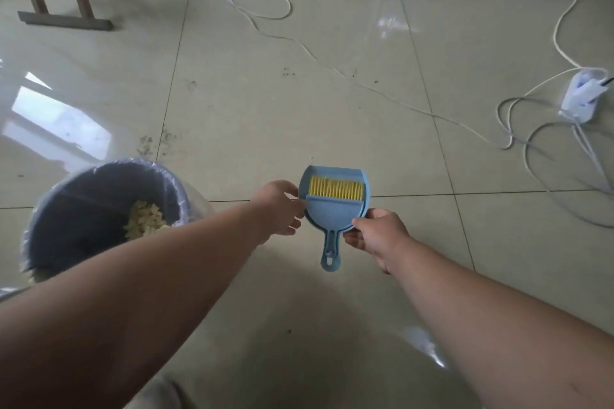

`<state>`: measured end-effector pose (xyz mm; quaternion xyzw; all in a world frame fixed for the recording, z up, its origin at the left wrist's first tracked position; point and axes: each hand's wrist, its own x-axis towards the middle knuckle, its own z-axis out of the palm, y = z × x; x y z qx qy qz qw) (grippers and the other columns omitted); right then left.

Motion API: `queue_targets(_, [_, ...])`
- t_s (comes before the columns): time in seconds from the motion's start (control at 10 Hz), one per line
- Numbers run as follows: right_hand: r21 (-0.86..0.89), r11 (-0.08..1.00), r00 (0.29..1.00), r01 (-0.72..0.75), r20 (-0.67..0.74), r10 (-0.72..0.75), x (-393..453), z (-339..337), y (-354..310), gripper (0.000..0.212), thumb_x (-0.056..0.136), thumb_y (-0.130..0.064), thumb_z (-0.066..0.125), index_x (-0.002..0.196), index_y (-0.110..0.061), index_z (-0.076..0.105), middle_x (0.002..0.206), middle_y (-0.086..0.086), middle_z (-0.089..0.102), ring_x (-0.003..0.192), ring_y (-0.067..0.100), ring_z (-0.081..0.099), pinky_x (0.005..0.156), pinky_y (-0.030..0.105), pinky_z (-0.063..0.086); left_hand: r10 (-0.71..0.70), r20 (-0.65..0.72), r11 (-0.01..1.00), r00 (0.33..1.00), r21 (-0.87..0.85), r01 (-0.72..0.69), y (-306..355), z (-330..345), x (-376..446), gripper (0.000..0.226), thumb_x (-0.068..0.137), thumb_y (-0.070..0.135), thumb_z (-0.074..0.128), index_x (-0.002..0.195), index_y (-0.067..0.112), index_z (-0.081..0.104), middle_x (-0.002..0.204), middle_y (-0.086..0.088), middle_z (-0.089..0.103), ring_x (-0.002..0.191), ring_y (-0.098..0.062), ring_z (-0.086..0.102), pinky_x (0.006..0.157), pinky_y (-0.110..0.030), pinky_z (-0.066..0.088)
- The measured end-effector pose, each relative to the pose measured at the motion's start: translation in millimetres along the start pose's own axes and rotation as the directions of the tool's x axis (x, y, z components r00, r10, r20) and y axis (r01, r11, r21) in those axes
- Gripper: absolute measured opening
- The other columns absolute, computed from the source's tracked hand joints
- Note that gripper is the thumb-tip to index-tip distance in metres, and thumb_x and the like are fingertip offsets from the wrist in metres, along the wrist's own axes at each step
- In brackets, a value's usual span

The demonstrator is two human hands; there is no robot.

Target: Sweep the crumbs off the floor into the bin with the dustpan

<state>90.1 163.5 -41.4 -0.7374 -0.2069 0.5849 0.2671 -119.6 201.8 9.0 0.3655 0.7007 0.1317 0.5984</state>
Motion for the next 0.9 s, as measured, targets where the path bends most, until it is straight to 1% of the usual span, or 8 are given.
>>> queue_targets(0.1, [-0.077, 0.995, 0.998, -0.057, 0.01, 0.058, 16.5, -1.3, 19.7, 0.011, 0.098, -0.003, 0.06, 0.104, -0.003, 0.069, 0.095, 0.021, 0.077, 0.079, 0.031, 0.079, 0.077, 0.043, 0.066, -0.055, 0.006, 0.993, 0.998, 0.104, 0.054, -15.7, 11.2, 20.3, 0.007, 0.102, 0.019, 0.062, 0.106, 0.014, 0.064, 0.09, -0.011, 0.074, 0.074, -0.025, 0.071, 0.077, -0.043, 0.066])
queue_targets(0.2, [-0.18, 0.981, 0.996, -0.077, 0.026, 0.083, 27.0, 4.4, 35.7, 0.01, 0.098, -0.002, 0.059, 0.097, 0.001, 0.069, 0.094, 0.025, 0.076, 0.081, 0.037, 0.078, 0.075, 0.049, 0.066, -0.11, 0.019, 0.971, 0.994, 0.216, 0.103, -33.8, 16.2, 38.9, 0.009, 0.103, 0.02, 0.059, 0.101, 0.013, 0.066, 0.096, -0.01, 0.076, 0.076, -0.025, 0.072, 0.081, -0.045, 0.066])
queue_targets(0.4, [-0.367, 0.927, 0.996, -0.077, 0.013, 0.088, 50.0, 17.8, 52.5, 0.014, 0.089, -0.012, 0.061, 0.084, -0.007, 0.073, 0.072, 0.011, 0.078, 0.066, 0.029, 0.078, 0.074, 0.058, 0.064, -0.18, 0.034, 0.948, 0.983, 0.271, 0.164, -52.5, 23.9, 72.2, 0.015, 0.101, 0.017, 0.058, 0.113, 0.009, 0.065, 0.099, -0.011, 0.073, 0.078, -0.025, 0.074, 0.075, -0.042, 0.065])
queue_targets(0.5, [-0.452, 0.89, 0.998, -0.052, 0.004, 0.06, 59.6, 17.6, 48.3, 0.015, 0.088, -0.018, 0.06, 0.083, -0.009, 0.072, 0.07, 0.008, 0.078, 0.064, 0.028, 0.078, 0.071, 0.056, 0.064, -0.199, 0.039, 0.943, 0.979, 0.279, 0.18, -52.0, 26.9, 80.9, 0.02, 0.102, 0.02, 0.056, 0.113, 0.008, 0.067, 0.099, -0.01, 0.076, 0.085, -0.026, 0.077, 0.076, -0.042, 0.065])
queue_targets(0.6, [-0.462, 0.884, 0.997, -0.071, 0.004, 0.083, 66.6, 14.6, 42.7, 0.016, 0.088, -0.02, 0.06, 0.084, -0.009, 0.072, 0.07, 0.008, 0.078, 0.069, 0.03, 0.078, 0.075, 0.059, 0.063, -0.207, 0.049, 0.938, 0.977, 0.294, 0.184, -47.6, 30.1, 85.0, 0.022, 0.103, 0.021, 0.057, 0.114, 0.007, 0.069, 0.1, -0.009, 0.078, 0.091, -0.025, 0.078, 0.079, -0.041, 0.066])
queue_targets(0.7, [-0.518, 0.85, 0.994, -0.092, 0.0, 0.108, 68.2, 10.7, 33.4, 0.02, 0.086, -0.025, 0.061, 0.087, -0.009, 0.073, 0.071, 0.007, 0.079, 0.072, 0.027, 0.079, 0.079, 0.051, 0.065, -0.231, 0.047, 0.92, 0.972, 0.336, 0.203, -41.7, 32.2, 83.3, 0.023, 0.102, 0.02, 0.058, 0.116, 0.005, 0.068, 0.105, -0.008, 0.077, 0.093, -0.025, 0.077, 0.079, -0.042, 0.065])
queue_targets(0.8, [-0.662, 0.747, 0.998, -0.058, -0.036, 0.045, 65.1, 9.3, 19.3, 0.026, 0.083, -0.033, 0.064, 0.089, -0.009, 0.071, 0.085, 0.01, 0.077, 0.071, 0.028, 0.074, 0.059, 0.034, 0.06, -0.246, 0.031, 0.91, 0.969, 0.351, 0.22, -39.4, 32.1, 90.3, 0.028, 0.099, 0.021, 0.063, 0.118, 0.001, 0.067, 0.107, -0.012, 0.075, 0.087, -0.027, 0.076, 0.078, -0.044, 0.066])
queue_targets(0.9, [-0.767, 0.642, 0.994, -0.003, -0.074, -0.085, 58.5, 11.0, -6.7, 0.03, 0.091, -0.037, 0.064, 0.095, -0.007, 0.068, 0.091, 0.011, 0.072, 0.074, 0.029, 0.064, 0.048, 0.025, 0.036, -0.074, -0.05, 0.898, 0.996, 0.431, 0.088, -21.9, 25.4, 91.9, 0.038, 0.095, 0.029, 0.068, 0.127, 0.009, 0.065, 0.108, -0.012, 0.075, 0.09, -0.026, 0.076, 0.081, -0.04, 0.065])
